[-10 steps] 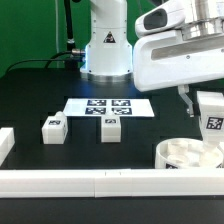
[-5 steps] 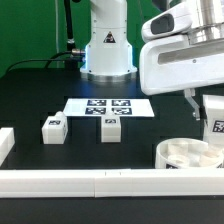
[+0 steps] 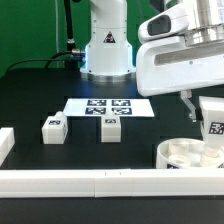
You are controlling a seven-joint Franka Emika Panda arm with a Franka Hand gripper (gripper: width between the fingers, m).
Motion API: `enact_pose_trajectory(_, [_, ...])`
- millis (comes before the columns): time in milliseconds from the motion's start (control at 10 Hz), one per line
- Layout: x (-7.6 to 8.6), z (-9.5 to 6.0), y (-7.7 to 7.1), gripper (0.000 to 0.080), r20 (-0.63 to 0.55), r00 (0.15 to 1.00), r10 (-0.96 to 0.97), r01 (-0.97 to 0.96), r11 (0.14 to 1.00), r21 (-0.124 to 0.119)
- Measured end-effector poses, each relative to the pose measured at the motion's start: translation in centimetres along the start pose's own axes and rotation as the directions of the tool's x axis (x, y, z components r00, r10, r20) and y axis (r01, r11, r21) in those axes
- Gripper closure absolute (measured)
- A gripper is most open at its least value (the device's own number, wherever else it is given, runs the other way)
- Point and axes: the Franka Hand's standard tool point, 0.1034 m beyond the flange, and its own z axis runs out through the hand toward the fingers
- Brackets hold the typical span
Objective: Assemble stool
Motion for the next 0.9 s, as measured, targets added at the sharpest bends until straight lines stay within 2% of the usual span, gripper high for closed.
enact_pose_trajectory(600, [-0.8, 0.6, -0.6, 0.0474, 0.004, 1.000, -0.009, 0.009, 1.000, 0.001])
enact_pose_trajectory(900, [-1.6, 0.7, -0.7, 0.0473, -0.064, 0.998, 0.003, -0.004, 1.000, -0.004])
